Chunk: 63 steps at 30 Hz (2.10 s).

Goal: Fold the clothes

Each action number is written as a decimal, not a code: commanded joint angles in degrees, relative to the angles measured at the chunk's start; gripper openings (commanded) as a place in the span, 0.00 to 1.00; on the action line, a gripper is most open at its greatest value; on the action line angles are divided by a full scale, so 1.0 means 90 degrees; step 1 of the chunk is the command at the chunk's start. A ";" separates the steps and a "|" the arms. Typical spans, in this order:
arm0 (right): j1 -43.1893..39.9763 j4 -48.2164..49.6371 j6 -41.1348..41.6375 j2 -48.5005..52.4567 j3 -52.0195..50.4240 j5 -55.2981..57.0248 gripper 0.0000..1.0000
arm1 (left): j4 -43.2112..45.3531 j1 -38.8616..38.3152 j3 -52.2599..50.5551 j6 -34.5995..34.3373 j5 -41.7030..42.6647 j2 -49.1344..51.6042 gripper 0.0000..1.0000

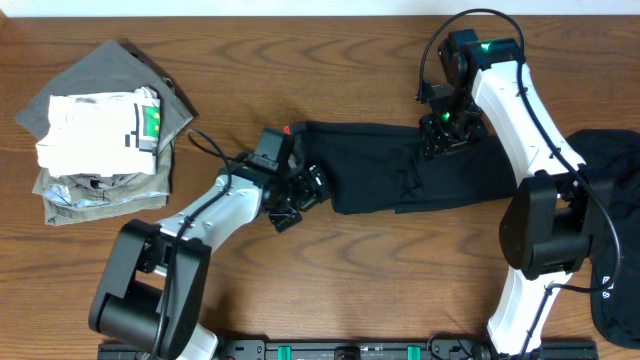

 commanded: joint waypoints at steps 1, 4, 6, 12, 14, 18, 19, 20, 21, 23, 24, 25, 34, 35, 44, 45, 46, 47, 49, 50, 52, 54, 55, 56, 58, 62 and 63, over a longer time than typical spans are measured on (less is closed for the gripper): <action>-0.0024 -0.0007 0.0066 -0.0022 0.0010 0.0017 0.43 | 0.0049 0.0274 -0.0051 -0.0019 -0.0928 0.0039 0.98; -0.0024 -0.0007 0.0066 -0.0022 0.0010 0.0019 0.43 | 0.0272 0.0415 -0.0051 0.0000 -0.0833 0.0039 0.98; -0.0024 -0.0007 0.0066 -0.0022 0.0010 0.0019 0.43 | 0.0352 0.0481 -0.0051 0.0056 -0.0478 0.0036 0.98; -0.0024 -0.0007 0.0066 -0.0022 0.0010 0.0019 0.43 | 0.0811 0.0491 -0.0049 0.0840 -0.0306 0.0036 0.98; -0.0024 -0.0010 0.0066 -0.0022 0.0010 0.0019 0.43 | 0.1197 0.0491 -0.0049 0.1350 -0.0306 0.0036 0.98; -0.0024 -0.0015 0.0068 -0.0022 0.0010 0.0017 0.43 | 0.1812 0.0495 -0.0049 0.2601 -0.0801 0.0036 0.98; -0.0024 -0.0032 0.0068 -0.0022 0.0010 0.0017 0.43 | 0.1787 0.0495 -0.0049 0.2735 -0.1088 0.0036 0.98; -0.0024 -0.0041 0.0068 -0.0022 0.0010 0.0017 0.43 | 0.1749 0.0495 -0.0049 0.2827 -0.1375 0.0036 0.98; -0.0024 -0.0056 0.0066 -0.0022 0.0010 0.0019 0.43 | 0.1693 0.0495 -0.0049 0.2871 -0.1688 0.0036 0.98; -0.0024 -0.0066 0.0066 -0.0022 0.0010 0.0019 0.43 | 0.1588 0.0495 -0.0049 0.2875 -0.2200 0.0039 0.98; -0.0024 -0.0066 0.0066 -0.0022 0.0010 0.0019 0.43 | 0.1569 0.0495 -0.0051 0.2936 -0.2351 0.0039 0.98; -0.0024 -0.0066 0.0066 -0.0022 0.0010 0.0019 0.43 | 0.1576 0.0495 -0.0051 0.3038 -0.2446 0.0041 0.98; -0.0024 -0.0068 0.0068 -0.0022 0.0010 0.0017 0.43 | 0.1894 0.0493 -0.0051 0.3381 -0.2169 0.0114 1.00; -0.0024 -0.0068 0.0068 -0.0022 0.0010 0.0017 0.43 | 0.1948 0.0493 -0.0051 0.3417 -0.2074 0.0148 1.00; -0.0024 -0.0087 0.0070 -0.0022 0.0010 0.0017 0.43 | 0.2555 0.0493 -0.0051 0.3558 -0.1134 0.0726 1.00; -0.0024 -0.0095 0.0070 -0.0022 0.0010 0.0017 0.43 | 0.2601 0.0495 -0.0051 0.3560 -0.1003 0.0753 1.00; -0.0024 -0.0102 0.0070 -0.0022 0.0010 0.0017 0.43 | 0.2657 0.0493 -0.0051 0.3563 -0.0862 0.0767 1.00; -0.0024 -0.0104 0.0070 -0.0022 0.0010 0.0017 0.43 | 0.2705 0.0493 -0.0051 0.3587 -0.0733 0.0767 1.00; -0.0024 -0.0102 0.0070 -0.0022 0.0010 0.0017 0.43 | 0.2807 0.0493 -0.0051 0.3706 -0.0459 0.0767 1.00; -0.0024 -0.0100 0.0070 -0.0022 0.0010 0.0017 0.43 | 0.2841 0.0493 -0.0051 0.3752 -0.0323 0.0767 0.99; -0.0024 -0.0104 0.0070 -0.0022 0.0010 0.0017 0.43 | 0.2817 0.0495 -0.0051 0.3779 -0.0228 0.0767 0.91; -0.0024 -0.0117 0.0070 -0.0022 0.0010 0.0019 0.43 | 0.2737 0.0495 -0.0051 0.3776 -0.0228 0.0767 0.77; -0.0024 -0.0129 0.0070 -0.0022 0.0010 0.0017 0.43 | 0.2710 0.0498 -0.0051 0.3776 -0.0231 0.0767 0.71; -0.0024 -0.0134 0.0070 -0.0022 0.0010 0.0017 0.43 | 0.2686 0.0505 -0.0049 0.3774 -0.0233 0.0765 0.68; -0.0024 -0.0146 0.0068 -0.0022 0.0010 0.0017 0.43 | 0.2606 0.0563 -0.0049 0.3769 -0.0233 0.0753 0.56; -0.0024 -0.0143 0.0068 -0.0022 0.0010 0.0019 0.43 | 0.2263 0.0840 -0.0049 0.3776 -0.0333 0.0590 0.43; -0.0024 -0.0143 0.0068 -0.0022 0.0010 0.0019 0.43 | 0.2183 0.0937 -0.0049 0.3776 -0.0333 0.0529 0.41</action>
